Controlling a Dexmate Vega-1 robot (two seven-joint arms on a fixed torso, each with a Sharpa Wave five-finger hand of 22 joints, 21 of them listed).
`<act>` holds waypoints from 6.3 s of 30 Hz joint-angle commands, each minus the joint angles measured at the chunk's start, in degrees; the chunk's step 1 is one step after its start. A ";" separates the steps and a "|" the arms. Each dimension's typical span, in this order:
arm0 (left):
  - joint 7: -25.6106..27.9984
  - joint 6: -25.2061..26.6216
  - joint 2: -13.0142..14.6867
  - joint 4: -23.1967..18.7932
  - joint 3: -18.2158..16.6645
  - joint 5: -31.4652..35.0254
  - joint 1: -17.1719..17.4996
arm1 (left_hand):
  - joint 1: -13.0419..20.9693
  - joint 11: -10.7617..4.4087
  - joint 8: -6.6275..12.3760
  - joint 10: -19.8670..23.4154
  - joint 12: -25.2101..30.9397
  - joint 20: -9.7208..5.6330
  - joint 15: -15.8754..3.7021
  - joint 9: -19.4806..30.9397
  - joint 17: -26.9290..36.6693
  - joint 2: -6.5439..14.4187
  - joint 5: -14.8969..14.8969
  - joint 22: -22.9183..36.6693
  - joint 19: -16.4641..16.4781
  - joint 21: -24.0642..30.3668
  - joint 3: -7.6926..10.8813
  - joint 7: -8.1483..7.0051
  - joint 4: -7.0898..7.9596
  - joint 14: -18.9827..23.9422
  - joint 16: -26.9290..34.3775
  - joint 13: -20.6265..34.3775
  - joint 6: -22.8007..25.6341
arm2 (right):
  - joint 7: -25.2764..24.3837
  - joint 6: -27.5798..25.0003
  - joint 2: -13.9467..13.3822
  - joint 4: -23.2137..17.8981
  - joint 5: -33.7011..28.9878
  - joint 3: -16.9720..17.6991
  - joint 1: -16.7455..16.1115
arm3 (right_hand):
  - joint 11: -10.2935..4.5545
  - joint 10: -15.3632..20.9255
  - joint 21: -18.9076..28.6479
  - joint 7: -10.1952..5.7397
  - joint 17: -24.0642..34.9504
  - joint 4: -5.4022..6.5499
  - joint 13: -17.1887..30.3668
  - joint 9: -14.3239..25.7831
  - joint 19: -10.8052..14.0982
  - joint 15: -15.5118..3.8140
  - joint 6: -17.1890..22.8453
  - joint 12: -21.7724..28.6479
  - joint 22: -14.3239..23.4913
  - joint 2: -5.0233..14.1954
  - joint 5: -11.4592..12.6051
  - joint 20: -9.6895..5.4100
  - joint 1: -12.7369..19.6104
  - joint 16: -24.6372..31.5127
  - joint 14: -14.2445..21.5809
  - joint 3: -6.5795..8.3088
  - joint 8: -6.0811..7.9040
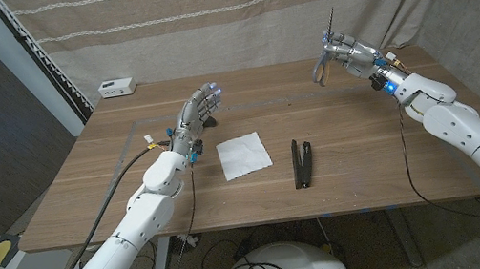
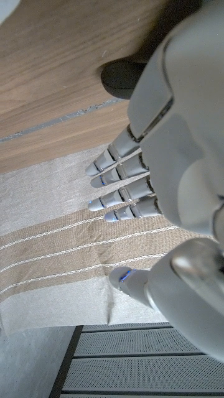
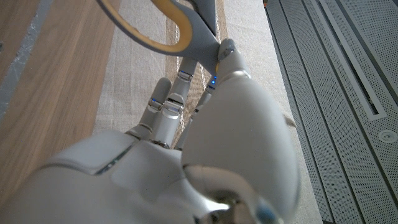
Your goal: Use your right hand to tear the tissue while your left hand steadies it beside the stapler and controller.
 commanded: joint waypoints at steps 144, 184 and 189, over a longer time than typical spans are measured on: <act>-26.35 10.52 -10.49 14.06 11.31 -9.18 -16.10 | 20.12 -2.45 4.99 -18.34 -2.38 -6.76 -8.69 1.05 -0.64 -2.01 -2.00 -0.65 -8.95 -2.24 0.47 0.39 -1.68 -15.92 -1.08 -0.91 16.01 | 15.26 -8.31 5.06 9.49 1.84 -6.36 9.49 | -0.20 0.35 -2.96 -0.78 -0.02 -0.06 0.32 0.38 -5.52 -11.16 0.98 -0.04 -0.73 2.94 -0.19 -9.12 3.07 -0.51 6.22 0.45 0.00; -29.74 11.18 -12.08 17.00 12.69 -8.57 -18.31 | 21.32 -2.73 4.45 -18.08 -1.98 -6.80 -8.54 0.83 -0.56 -1.71 -2.16 -0.54 -9.26 -2.16 -1.91 0.27 -1.18 -16.16 -0.90 -0.92 16.27 | 15.70 -8.89 6.10 11.44 0.69 -7.58 10.95 | -0.20 0.76 -3.42 -0.87 0.06 0.25 0.17 0.30 -5.75 -11.17 1.37 -0.03 -0.56 3.11 -0.19 -8.93 2.88 -0.55 6.05 0.38 0.01; -29.27 11.75 -12.39 16.99 12.45 -9.10 -18.12 | 21.52 -2.63 4.69 -17.94 -1.90 -6.73 -8.51 0.80 -0.55 -1.62 -2.17 -0.53 -9.32 -2.16 -2.18 0.20 -1.14 -16.21 -0.90 -0.92 17.12 | 15.82 -9.15 6.18 11.45 0.68 -7.74 11.02 | -0.20 0.81 -3.44 -0.86 0.04 0.29 0.15 0.28 -5.70 -11.17 1.38 -0.03 -0.55 3.12 -0.19 -8.91 2.84 -0.56 6.06 0.37 -0.01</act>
